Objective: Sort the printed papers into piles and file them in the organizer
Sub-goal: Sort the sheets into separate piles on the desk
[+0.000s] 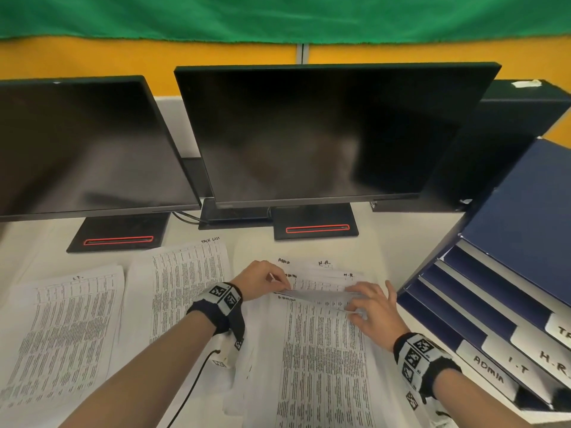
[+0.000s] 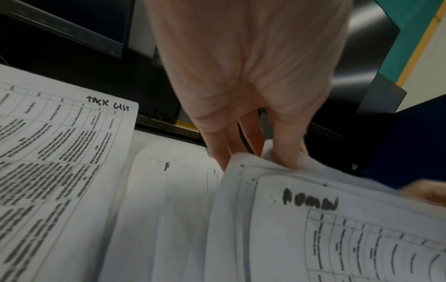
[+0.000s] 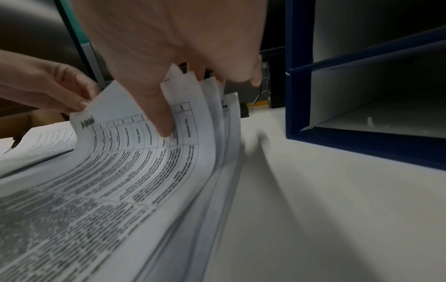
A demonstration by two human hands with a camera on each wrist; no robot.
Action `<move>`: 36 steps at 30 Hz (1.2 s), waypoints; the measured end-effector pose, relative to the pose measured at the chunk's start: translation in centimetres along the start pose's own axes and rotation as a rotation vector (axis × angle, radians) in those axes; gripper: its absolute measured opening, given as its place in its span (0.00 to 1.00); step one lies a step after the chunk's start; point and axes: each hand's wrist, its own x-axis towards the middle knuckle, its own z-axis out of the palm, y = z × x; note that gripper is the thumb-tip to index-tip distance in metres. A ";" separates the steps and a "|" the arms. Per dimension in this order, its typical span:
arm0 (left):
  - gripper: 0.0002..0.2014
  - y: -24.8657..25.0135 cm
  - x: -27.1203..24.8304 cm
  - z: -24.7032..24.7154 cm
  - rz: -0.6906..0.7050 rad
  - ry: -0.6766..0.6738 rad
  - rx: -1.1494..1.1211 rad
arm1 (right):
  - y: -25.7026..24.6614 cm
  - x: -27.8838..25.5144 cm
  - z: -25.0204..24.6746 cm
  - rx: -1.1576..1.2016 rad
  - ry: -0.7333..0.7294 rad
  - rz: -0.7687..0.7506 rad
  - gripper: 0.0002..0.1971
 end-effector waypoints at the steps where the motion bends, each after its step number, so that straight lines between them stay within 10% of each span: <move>1: 0.05 -0.1 0.1 -0.1 -0.022 0.021 0.015 | -0.1 0.1 0.0 0.002 -0.019 0.004 0.04; 21: 0.12 1.0 2.2 0.3 -0.110 -0.029 0.439 | 0.1 1.4 -0.2 0.210 -0.080 0.036 0.12; 29: 0.06 1.9 0.0 -0.3 -0.058 0.254 0.150 | 0.0 2.4 -1.3 0.222 -0.123 0.028 0.11; 36: 0.08 5.5 -3.2 -8.3 0.138 0.877 0.113 | -0.5 2.4 -1.7 0.210 -0.214 0.063 0.10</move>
